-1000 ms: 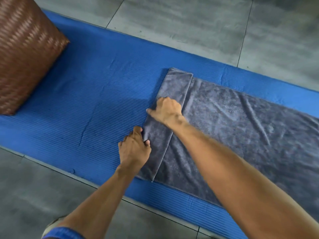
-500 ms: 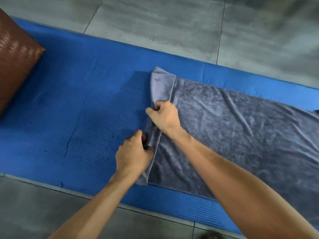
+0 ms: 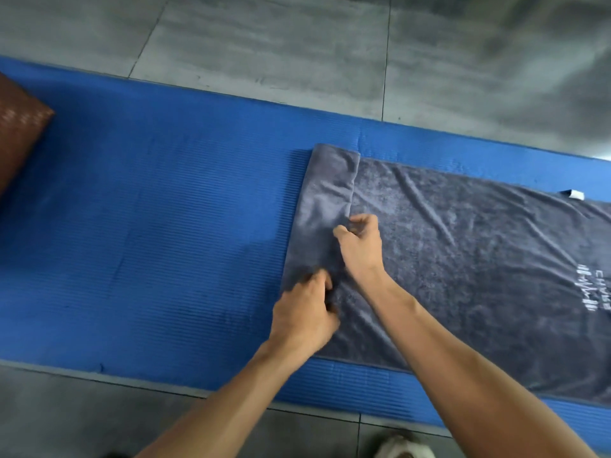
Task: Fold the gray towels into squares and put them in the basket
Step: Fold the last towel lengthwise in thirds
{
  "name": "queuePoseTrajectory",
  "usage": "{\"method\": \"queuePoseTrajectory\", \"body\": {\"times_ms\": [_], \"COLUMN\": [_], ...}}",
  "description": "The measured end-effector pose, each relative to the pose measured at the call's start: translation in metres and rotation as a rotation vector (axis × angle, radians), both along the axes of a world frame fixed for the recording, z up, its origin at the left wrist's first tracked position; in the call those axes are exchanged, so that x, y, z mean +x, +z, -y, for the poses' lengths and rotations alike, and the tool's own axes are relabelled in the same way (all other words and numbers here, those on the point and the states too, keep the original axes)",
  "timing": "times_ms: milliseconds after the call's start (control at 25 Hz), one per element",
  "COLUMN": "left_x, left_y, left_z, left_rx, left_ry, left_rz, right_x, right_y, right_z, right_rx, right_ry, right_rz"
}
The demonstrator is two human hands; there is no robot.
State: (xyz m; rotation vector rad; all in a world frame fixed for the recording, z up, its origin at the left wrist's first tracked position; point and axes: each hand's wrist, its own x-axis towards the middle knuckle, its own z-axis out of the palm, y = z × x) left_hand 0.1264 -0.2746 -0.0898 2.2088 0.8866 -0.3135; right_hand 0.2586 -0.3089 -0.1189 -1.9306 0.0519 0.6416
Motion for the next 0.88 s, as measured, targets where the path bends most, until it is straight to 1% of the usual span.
{"method": "queuePoseTrajectory", "body": {"times_ms": [80, 120, 240, 280, 320, 400, 480, 560, 720, 880], "left_x": [-0.001, -0.003, -0.018, -0.022, -0.024, -0.026, -0.024, -0.022, -0.021, -0.023], "left_y": [-0.011, -0.017, -0.033, -0.033, -0.035, -0.036, -0.038, -0.036, -0.031, -0.029], "left_z": [0.003, 0.001, -0.012, -0.017, -0.021, -0.024, -0.027, -0.026, -0.017, -0.015], "left_rx": [-0.138, -0.14, 0.051, 0.065, 0.037, -0.057, -0.166, -0.218, -0.269, -0.324], "left_ry": [0.059, 0.115, 0.249, 0.297, 0.348, 0.421, 0.472, 0.489, 0.488, 0.436], "left_rz": [0.021, 0.058, 0.124, 0.132, 0.138, 0.088, -0.023, -0.098, -0.107, -0.157], "right_x": [-0.007, -0.014, -0.043, -0.055, -0.065, -0.08, -0.088, -0.091, -0.09, -0.086], "right_y": [-0.005, -0.007, -0.007, -0.004, -0.001, 0.001, 0.003, 0.005, 0.009, 0.007], "right_z": [0.015, 0.024, 0.054, 0.062, 0.068, 0.073, 0.074, 0.079, 0.09, 0.093], "right_rx": [-0.041, -0.046, -0.058, -0.062, -0.057, -0.032, -0.01, -0.022, -0.011, -0.1], "right_ry": [-0.061, -0.073, -0.061, -0.044, -0.023, 0.041, 0.145, 0.234, 0.265, 0.271], "right_rz": [-0.122, -0.177, -0.301, -0.339, -0.384, -0.446, -0.452, -0.416, -0.421, -0.407]}}
